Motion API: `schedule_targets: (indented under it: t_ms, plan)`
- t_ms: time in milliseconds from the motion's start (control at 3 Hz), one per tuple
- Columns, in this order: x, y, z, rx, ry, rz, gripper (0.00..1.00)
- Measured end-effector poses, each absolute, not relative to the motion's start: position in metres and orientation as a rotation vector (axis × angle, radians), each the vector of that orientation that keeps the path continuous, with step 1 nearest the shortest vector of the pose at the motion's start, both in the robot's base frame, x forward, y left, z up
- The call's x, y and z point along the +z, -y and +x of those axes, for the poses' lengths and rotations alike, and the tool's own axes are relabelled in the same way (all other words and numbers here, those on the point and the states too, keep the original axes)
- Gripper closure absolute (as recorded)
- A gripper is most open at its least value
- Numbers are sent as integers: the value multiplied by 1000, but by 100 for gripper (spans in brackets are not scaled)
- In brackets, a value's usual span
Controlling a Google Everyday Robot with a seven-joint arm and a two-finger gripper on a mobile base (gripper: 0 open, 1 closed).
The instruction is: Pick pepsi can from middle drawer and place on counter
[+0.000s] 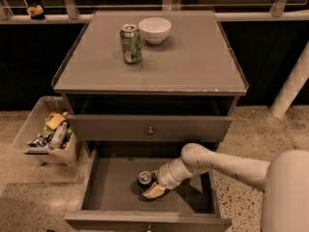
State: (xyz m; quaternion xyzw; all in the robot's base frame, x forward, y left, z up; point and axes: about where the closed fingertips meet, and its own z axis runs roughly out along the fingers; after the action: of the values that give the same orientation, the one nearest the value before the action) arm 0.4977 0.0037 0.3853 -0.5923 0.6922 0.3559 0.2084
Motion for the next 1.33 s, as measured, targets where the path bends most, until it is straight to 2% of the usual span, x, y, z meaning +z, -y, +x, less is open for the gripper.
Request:
schedule_targets:
  t_ms: [667,1000,1333]
  plan:
    - [470,52,481,625,-2024,-1584,100]
    - [533,100,481,402,-2049,-1511,100]
    - [559,107,488,331,-2028,-1520,100]
